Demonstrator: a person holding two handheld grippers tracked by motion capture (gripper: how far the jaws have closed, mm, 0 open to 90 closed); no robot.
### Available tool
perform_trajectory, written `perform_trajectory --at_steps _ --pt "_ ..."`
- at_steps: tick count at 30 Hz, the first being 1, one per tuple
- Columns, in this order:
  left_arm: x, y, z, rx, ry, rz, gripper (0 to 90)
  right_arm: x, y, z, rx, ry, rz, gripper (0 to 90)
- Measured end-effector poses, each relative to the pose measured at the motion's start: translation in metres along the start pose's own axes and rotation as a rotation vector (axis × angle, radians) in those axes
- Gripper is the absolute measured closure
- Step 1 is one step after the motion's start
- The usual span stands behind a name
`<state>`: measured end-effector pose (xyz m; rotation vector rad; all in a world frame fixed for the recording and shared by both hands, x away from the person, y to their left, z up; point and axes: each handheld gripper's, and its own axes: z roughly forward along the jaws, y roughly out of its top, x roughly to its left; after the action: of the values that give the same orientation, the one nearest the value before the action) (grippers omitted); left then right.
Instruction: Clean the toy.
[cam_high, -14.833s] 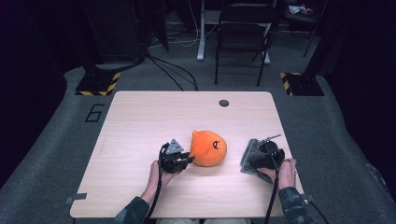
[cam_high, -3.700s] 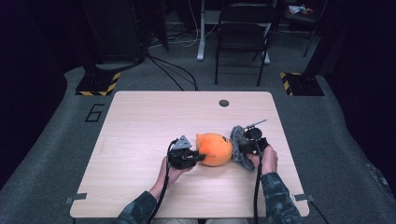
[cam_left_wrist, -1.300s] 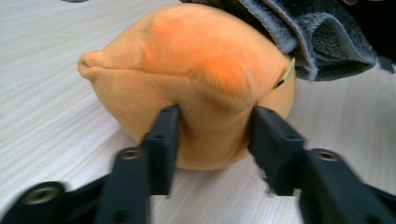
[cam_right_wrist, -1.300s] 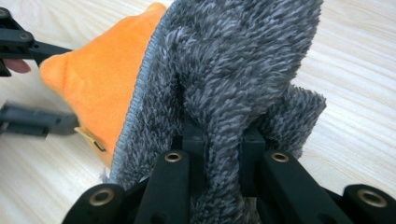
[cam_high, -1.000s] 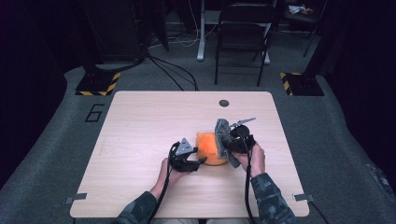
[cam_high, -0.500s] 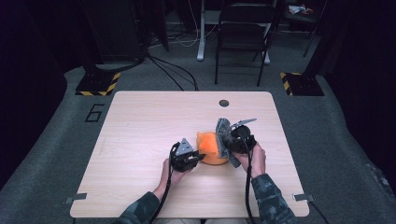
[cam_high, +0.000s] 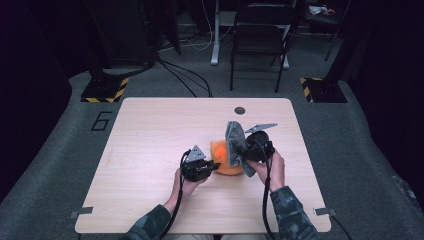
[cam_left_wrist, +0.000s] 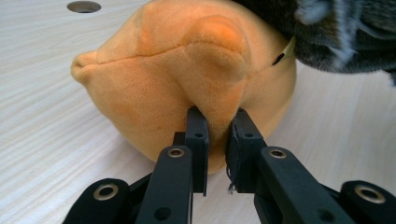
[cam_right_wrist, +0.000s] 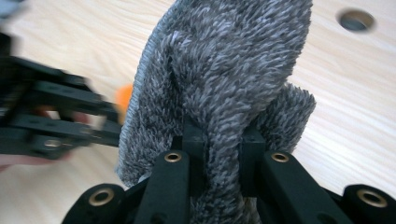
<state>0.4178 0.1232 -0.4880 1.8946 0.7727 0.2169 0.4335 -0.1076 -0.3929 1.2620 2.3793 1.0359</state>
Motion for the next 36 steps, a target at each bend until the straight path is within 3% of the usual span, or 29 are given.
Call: perform_trajectory --at_steps 3,5,7,13,15,17,20,22,24,26,30,33,36 --pt "-0.002 0.005 -0.004 -0.012 -0.021 -0.042 80.5 0.018 0.006 -0.001 -0.014 0.037 -0.058 78.2" --pt "-0.004 0.006 -0.006 -0.003 -0.031 -0.05 80.5 0.028 0.007 0.002 -0.003 0.034 -0.081 78.1" --pt "-0.004 0.004 -0.003 0.013 -0.023 -0.039 80.5 0.031 0.004 0.009 0.018 -0.005 -0.098 78.1" --pt "-0.001 0.001 0.0 0.025 -0.027 -0.053 79.8 0.018 -0.001 0.016 0.041 -0.008 -0.073 78.3" --pt "0.0 0.001 0.001 0.028 -0.029 -0.056 79.5 0.014 -0.003 0.017 0.051 -0.042 -0.074 78.3" --pt "0.002 0.001 0.001 0.032 -0.031 -0.05 78.8 0.007 -0.006 0.018 0.06 -0.036 -0.046 78.3" --pt "0.0 0.003 0.001 0.026 -0.028 -0.02 68.3 -0.001 -0.009 0.02 0.062 -0.033 -0.024 78.3" --pt "-0.004 0.006 0.0 0.023 -0.013 0.029 54.3 -0.003 -0.01 0.021 0.064 -0.037 -0.013 78.3" --pt "-0.007 0.005 0.001 0.04 -0.01 0.071 48.5 -0.005 -0.011 0.022 0.056 -0.031 -0.002 78.3" --pt "-0.01 0.003 0.004 0.048 0.027 0.119 51.6 -0.006 -0.011 0.022 0.05 -0.02 0.004 78.3" --pt "-0.007 0.0 0.006 0.033 0.044 0.082 70.4 -0.006 -0.012 0.022 0.051 -0.024 -0.007 78.3" --pt "-0.007 -0.001 0.008 0.03 0.042 0.055 73.4 -0.012 -0.015 0.018 0.07 -0.053 0.004 78.2" --pt "-0.004 -0.002 0.008 0.022 0.048 0.036 74.0 -0.029 -0.024 0.02 0.11 -0.104 0.039 78.2"
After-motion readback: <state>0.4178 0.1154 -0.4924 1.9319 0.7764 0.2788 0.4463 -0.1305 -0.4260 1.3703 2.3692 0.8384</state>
